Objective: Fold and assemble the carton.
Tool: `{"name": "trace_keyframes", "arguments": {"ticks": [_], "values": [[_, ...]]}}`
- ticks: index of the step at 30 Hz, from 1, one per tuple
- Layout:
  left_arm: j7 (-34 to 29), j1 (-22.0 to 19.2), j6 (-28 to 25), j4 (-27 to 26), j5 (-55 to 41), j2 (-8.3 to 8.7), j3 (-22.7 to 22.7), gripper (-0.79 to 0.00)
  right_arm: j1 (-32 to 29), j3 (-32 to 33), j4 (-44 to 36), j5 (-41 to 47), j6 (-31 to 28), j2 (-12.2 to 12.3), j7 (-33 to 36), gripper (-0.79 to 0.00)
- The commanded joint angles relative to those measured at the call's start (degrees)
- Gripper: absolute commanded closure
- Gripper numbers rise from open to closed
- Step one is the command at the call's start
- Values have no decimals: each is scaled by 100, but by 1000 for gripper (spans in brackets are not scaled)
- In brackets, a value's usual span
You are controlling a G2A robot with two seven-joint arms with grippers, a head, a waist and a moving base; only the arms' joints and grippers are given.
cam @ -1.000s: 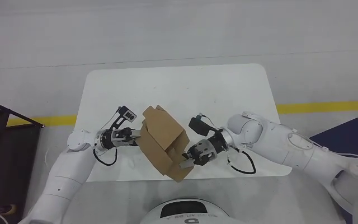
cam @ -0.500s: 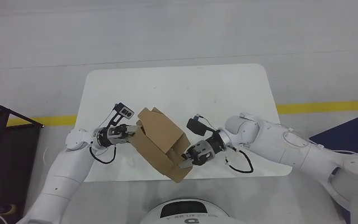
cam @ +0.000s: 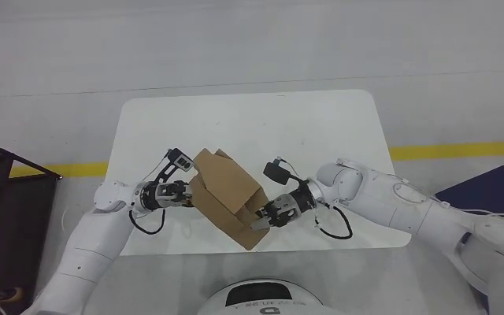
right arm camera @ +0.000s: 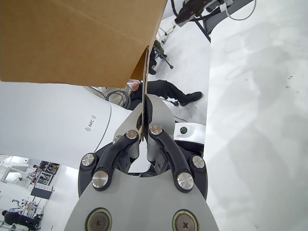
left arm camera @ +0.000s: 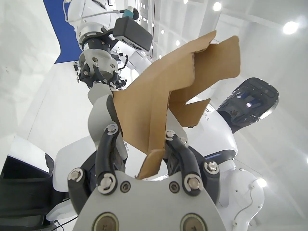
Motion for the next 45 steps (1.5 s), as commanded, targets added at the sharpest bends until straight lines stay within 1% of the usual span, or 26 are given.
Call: {"name": "trace_keyframes", "arguments": {"ticks": [1, 3, 4, 6, 7, 8, 14, 17, 19, 21, 23, 26, 29, 31, 34, 37, 45], "values": [[0, -6, 0, 79, -94, 1, -46, 0, 0, 0, 60, 13, 0, -7, 0, 0], [0, -11, 0, 149, -158, -6, -71, 0, -12, 0, 92, -6, 0, -9, 0, 0], [0, -20, 0, 163, -143, -9, -75, 0, -22, 0, 148, -41, 23, -4, 22, -172], [0, -32, 0, 173, 0, -10, -103, 0, -28, 0, 161, -43, 102, -3, 101, -477], [0, -27, 0, 163, 42, -14, -109, 0, -24, 0, 155, -37, 140, -2, 140, -702], [0, -20, 0, 157, 56, -21, -118, 0, -13, 0, 156, -33, 177, 1, 177, -785], [1, -43, -2, 163, 340, -63, -203, 0, 40, 0, 60, -142, 124, 62, 123, -785], [215, -40, -215, 230, 642, -86, -289, 0, 92, 0, 112, -156, 0, 127, -1, -785], [299, -37, -299, 323, 474, -113, -360, 0, 152, 79, 112, 8, 0, 204, -2, -785], [285, -64, -285, 430, 238, -144, -466, 0, 106, 349, 195, 162, 0, 312, -3, -785], [272, -94, -272, 485, 160, -171, -574, 0, -43, 753, 365, 54, 0, 440, -203, -785], [186, -84, -186, 463, -4, -216, -749, 0, -526, 1352, -179, -156, 0, 605, -622, -785], [138, -65, -138, 440, 40, -264, -878, 0, -1006, 1815, -713, -700, 0, 715, -725, -785], [134, -61, -134, 443, 76, -301, -928, 0, -1235, 2014, -964, -1003, 0, 726, -803, -785], [177, -71, -177, 492, 166, -360, -959, 0, -1453, 2287, -1117, -1475, 0, 710, -1012, -785], [204, -94, -204, 567, 227, -414, -950, 0, -1633, 2400, -1316, -1759, 0, 658, -1171, -785], [162, -127, -161, 635, 319, -537, -905, 0, -1620, 2463, -879, -2132, 0, 424, -1392, -785]]}}
